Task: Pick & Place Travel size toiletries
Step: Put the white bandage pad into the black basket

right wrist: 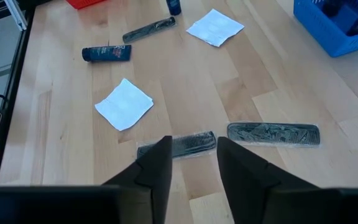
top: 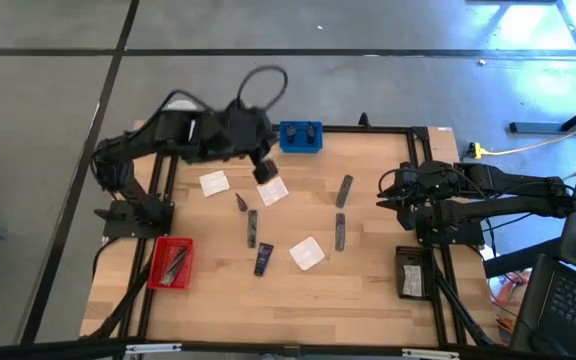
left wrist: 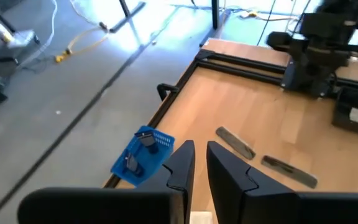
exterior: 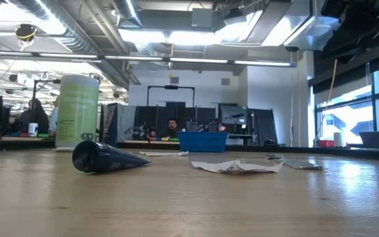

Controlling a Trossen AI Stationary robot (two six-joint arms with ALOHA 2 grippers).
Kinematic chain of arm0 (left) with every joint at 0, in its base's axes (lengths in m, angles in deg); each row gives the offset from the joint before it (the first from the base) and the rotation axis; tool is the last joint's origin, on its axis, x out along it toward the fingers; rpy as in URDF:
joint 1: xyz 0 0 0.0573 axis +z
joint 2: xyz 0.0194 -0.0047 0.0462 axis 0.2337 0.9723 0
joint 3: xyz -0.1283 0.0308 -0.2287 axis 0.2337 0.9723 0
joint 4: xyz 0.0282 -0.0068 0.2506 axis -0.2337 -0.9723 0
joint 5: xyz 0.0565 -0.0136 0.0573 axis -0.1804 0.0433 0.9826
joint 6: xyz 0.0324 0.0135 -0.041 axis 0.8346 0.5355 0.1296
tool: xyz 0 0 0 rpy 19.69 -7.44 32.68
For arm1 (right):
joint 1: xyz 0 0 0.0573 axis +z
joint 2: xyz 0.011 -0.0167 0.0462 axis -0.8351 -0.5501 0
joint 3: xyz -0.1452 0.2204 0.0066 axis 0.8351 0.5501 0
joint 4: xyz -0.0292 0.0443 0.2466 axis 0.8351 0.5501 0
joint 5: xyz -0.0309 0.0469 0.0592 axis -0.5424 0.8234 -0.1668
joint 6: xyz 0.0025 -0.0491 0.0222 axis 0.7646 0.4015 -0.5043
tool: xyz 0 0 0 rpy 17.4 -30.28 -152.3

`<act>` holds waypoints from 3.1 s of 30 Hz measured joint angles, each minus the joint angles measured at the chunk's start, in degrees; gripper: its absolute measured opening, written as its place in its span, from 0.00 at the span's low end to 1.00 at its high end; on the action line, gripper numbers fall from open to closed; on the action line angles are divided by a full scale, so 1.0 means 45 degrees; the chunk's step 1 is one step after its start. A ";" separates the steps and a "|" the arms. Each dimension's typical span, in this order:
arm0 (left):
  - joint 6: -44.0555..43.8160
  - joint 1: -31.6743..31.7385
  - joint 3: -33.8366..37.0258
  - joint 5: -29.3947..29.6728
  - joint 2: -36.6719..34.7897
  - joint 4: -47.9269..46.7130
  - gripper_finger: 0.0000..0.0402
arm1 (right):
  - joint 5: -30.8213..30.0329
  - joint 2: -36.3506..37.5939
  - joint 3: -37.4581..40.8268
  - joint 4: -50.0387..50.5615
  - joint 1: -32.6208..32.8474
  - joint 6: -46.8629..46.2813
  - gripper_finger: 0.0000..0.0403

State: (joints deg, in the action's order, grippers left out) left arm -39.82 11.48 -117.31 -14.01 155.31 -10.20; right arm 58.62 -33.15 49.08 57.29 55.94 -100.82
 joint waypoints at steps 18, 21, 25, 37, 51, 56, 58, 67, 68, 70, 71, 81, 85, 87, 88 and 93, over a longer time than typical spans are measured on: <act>0.0032 -0.4811 0.5384 0.2077 0.0011 0.4102 0.06 | 0.0000 0.0000 0.0000 0.0000 0.0000 -0.0002 0.38; 0.0285 -0.5220 0.6230 0.2063 -0.0031 0.5076 0.04 | 0.0000 0.0000 0.0000 0.0000 -0.0002 0.0000 0.39; 0.1610 -0.5704 0.7737 0.0793 -0.0541 0.7078 0.03 | 0.0000 0.0000 0.0000 0.0000 -0.0004 -0.0002 0.37; 0.2945 -0.6107 1.5349 -0.0098 -0.5162 1.4268 0.02 | -0.0432 0.0000 0.0000 -0.2036 0.0000 0.0564 0.32; 0.2734 -0.5062 2.2521 0.0602 -1.1132 1.8184 0.02 | -0.0724 -0.1825 -0.0002 -0.9391 0.0010 0.2881 0.27; 0.2679 -0.4768 2.4122 -0.0153 -1.3035 1.8319 0.01 | -0.0665 -0.3062 -0.0005 -1.0161 0.0010 0.3921 0.28; 0.2696 -0.4651 2.4628 -0.0220 -1.3751 1.8396 0.01 | -0.0657 -0.3511 0.0000 -1.0119 0.0010 0.4356 0.29; 0.3460 -0.4262 2.6375 -0.0200 -1.6096 1.8341 0.01 | -0.0665 -0.5022 0.0000 -1.0207 0.1030 0.6092 0.37; 0.3486 -0.4262 2.6452 -0.0195 -1.6253 1.8224 0.01 | -0.0724 -0.5143 0.0000 -1.0193 0.1187 0.6063 0.38; 0.3426 -0.4262 2.6467 -0.0197 -1.6469 1.7892 0.01 | -0.0995 -0.5397 0.0000 -1.0218 0.1544 0.5994 0.39; 0.3314 -0.4262 2.6467 -0.0222 -1.6537 1.7727 0.01 | -0.1115 -0.5519 0.0000 -1.0180 0.1739 0.6015 0.40; 0.2729 -0.4262 2.6467 -0.0282 -1.6571 1.7369 0.04 | -0.3139 -0.7241 -0.1426 -0.7451 0.3761 0.6234 0.39; 0.2707 -0.4262 2.6467 -0.0282 -1.6571 1.7369 0.03 | -0.3768 -0.8007 -0.2140 -0.5643 0.4427 0.5406 0.37; 0.2702 -0.4262 2.6467 -0.0282 -1.6571 1.7369 0.03 | -0.3865 -0.8309 -0.2299 -0.4951 0.4675 0.4818 0.36; 0.2702 -0.4262 2.6467 -0.0287 -1.6571 1.7367 0.03 | -0.3930 -0.8443 -0.2312 -0.4752 0.4795 0.4469 0.35; 0.2702 -0.4262 2.6467 -0.0292 -1.6566 1.7369 0.03 | -0.4012 -0.9225 -0.2312 -0.3988 0.5361 0.3017 0.34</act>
State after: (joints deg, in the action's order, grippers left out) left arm -27.66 -7.70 1.79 -15.33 80.76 67.96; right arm 40.57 -74.66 38.68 39.34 80.06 -87.25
